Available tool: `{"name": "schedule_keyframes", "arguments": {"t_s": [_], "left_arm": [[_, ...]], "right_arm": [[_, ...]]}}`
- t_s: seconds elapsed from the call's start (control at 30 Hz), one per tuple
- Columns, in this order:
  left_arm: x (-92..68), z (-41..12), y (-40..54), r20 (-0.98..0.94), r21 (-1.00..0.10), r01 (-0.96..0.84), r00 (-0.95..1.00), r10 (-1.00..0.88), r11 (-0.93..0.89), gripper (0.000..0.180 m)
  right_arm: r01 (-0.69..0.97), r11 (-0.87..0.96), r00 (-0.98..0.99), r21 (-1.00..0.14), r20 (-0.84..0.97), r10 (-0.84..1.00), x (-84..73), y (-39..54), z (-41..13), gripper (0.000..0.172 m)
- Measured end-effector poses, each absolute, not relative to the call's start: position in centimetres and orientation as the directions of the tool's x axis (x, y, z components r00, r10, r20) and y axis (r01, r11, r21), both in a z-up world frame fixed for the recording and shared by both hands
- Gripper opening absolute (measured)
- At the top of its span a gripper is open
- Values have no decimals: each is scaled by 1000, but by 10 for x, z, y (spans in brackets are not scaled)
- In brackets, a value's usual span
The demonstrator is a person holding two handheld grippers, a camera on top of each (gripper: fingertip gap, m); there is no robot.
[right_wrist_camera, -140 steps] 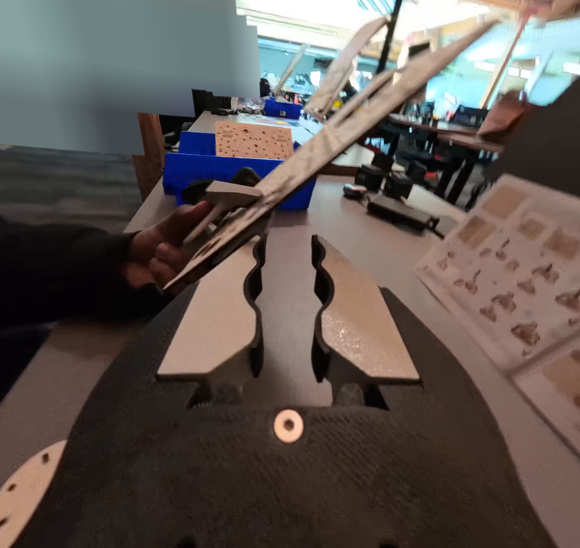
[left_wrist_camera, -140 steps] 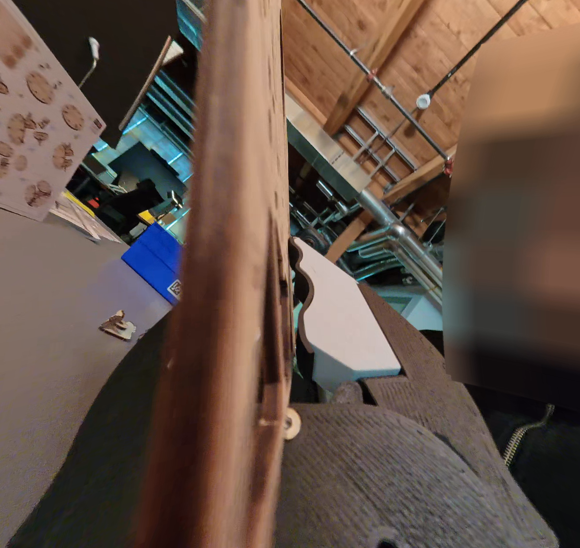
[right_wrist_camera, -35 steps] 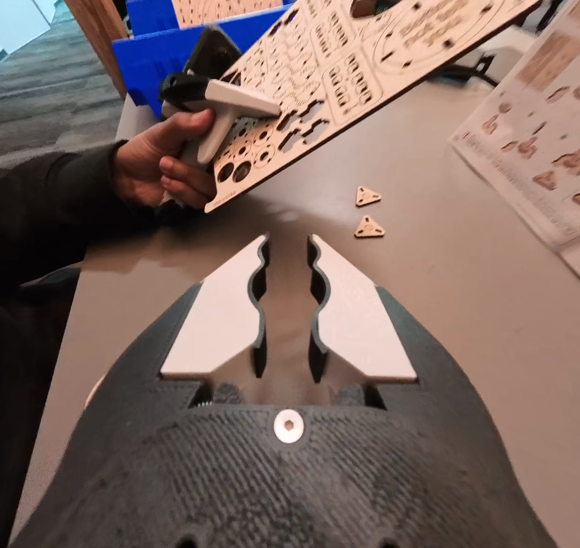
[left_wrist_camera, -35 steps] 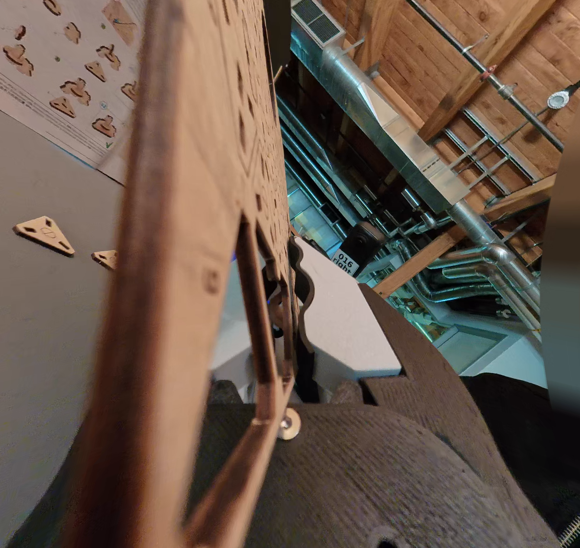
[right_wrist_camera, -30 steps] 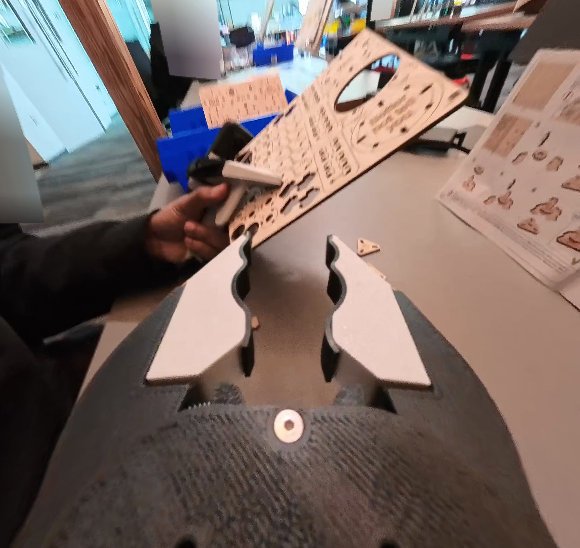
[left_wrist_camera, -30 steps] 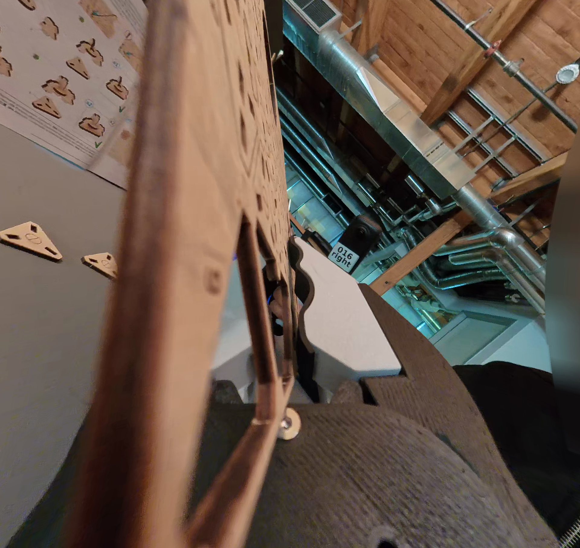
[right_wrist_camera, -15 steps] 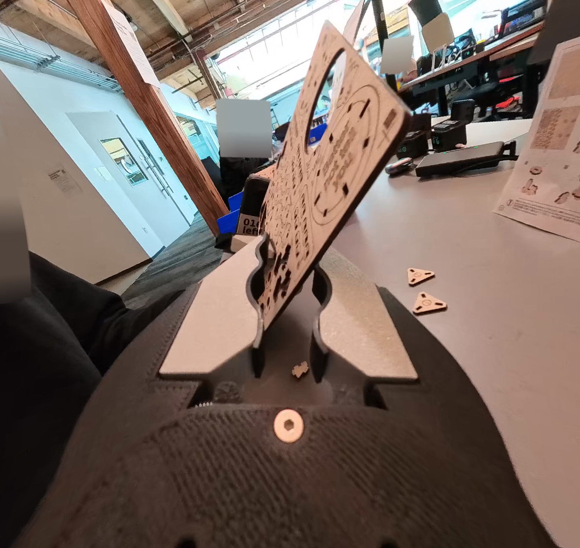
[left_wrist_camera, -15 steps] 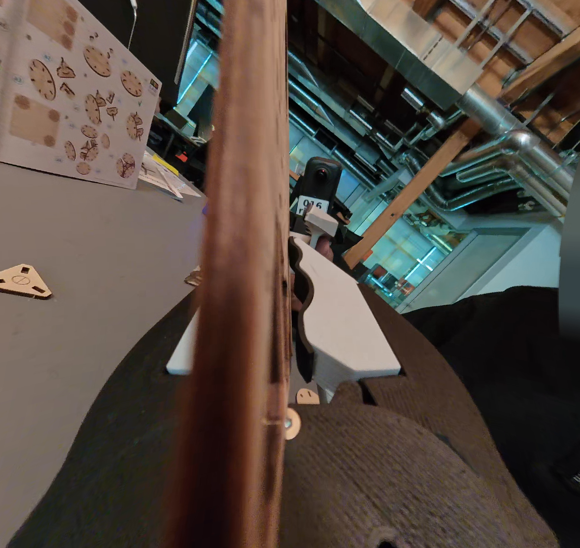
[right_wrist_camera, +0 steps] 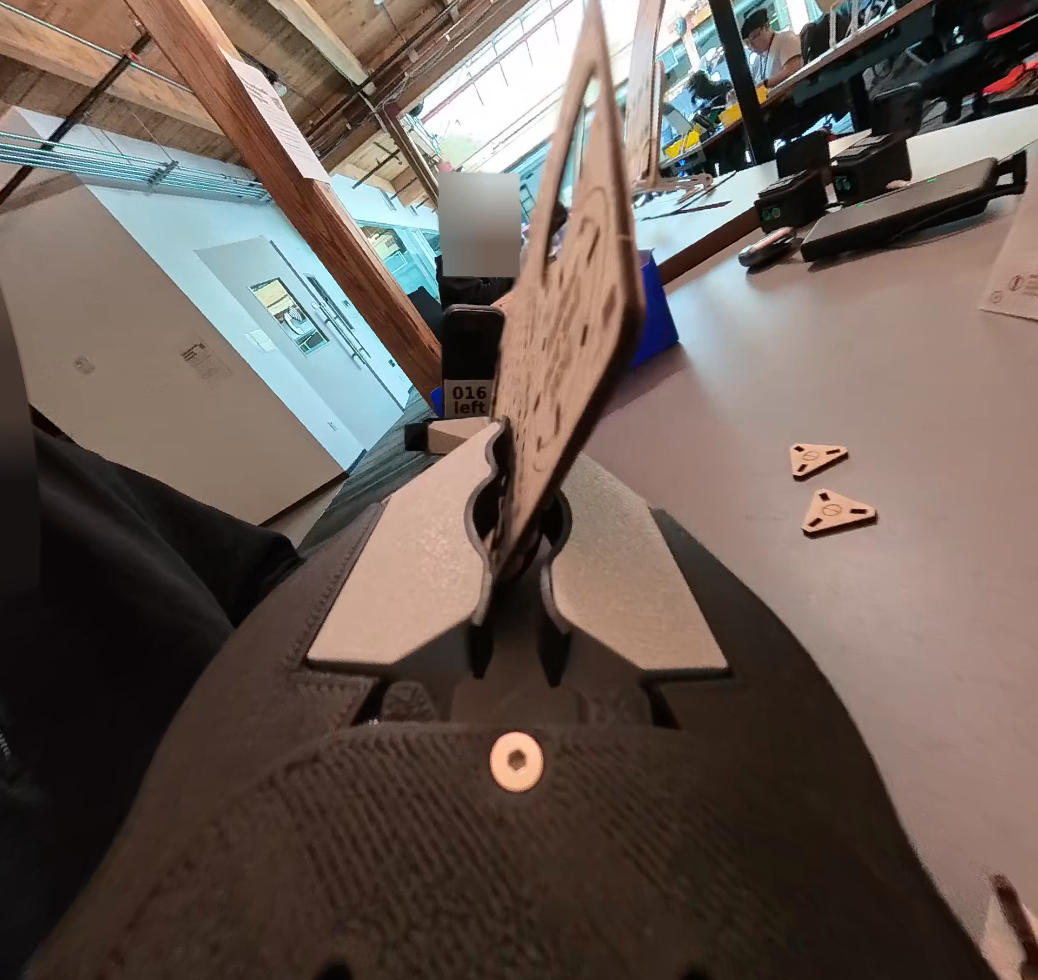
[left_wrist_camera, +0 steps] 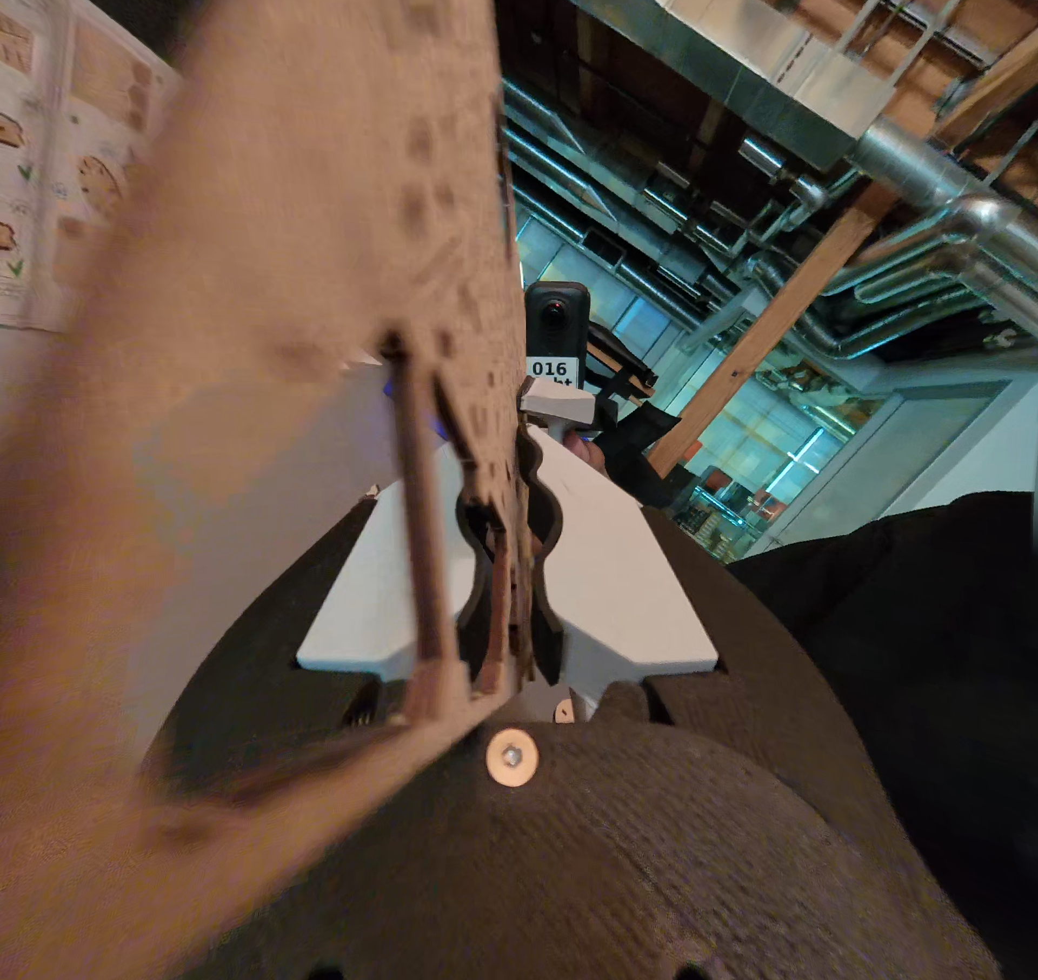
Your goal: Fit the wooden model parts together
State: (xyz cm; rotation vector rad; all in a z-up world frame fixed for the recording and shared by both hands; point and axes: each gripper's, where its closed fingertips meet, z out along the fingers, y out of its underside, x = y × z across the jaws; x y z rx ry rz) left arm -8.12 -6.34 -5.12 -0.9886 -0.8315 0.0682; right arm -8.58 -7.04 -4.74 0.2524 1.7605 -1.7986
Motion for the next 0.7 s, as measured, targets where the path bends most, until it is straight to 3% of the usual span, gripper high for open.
{"name": "schedule_keyframes", "arguments": {"t_s": [0.37, 0.7], "left_arm": [[-87, -51, -61, 550, -799, 244, 667, 502, 550, 0], [-84, -47, -59, 602, -740, 290, 689, 404, 607, 0]], "right_arm": [[540, 69, -806, -839, -539, -244, -94, -70, -52, 14], [544, 101, -779, -833, -546, -307, -88, -64, -46, 2]]}}
